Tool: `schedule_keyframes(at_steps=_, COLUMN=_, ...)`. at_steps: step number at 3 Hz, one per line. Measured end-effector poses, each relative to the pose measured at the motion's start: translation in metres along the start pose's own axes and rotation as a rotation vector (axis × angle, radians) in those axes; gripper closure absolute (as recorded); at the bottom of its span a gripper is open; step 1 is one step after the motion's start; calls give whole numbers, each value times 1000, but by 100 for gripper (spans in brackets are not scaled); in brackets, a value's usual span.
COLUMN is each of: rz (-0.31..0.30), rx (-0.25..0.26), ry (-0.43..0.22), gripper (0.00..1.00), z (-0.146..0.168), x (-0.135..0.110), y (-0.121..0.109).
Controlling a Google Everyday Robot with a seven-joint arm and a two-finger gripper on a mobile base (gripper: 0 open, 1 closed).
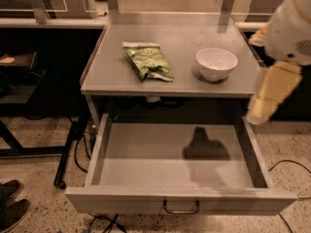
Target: Place green jalapeno chip bag into top drawer
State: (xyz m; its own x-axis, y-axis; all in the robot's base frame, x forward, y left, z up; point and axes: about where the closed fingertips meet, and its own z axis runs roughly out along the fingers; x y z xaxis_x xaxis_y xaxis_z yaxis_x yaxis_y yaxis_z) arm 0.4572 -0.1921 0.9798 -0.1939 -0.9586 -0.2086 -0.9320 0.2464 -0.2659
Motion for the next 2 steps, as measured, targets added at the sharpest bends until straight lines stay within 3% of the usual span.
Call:
schedule_keyframes(at_steps=1, rz=-68, rx=27, ry=-8, gripper=0, z=7, x=-54, y=-18)
schedule_keyframes(at_steps=2, rz=-69, rx=27, ry=-8, gripper=0, z=7, x=-54, y=-19)
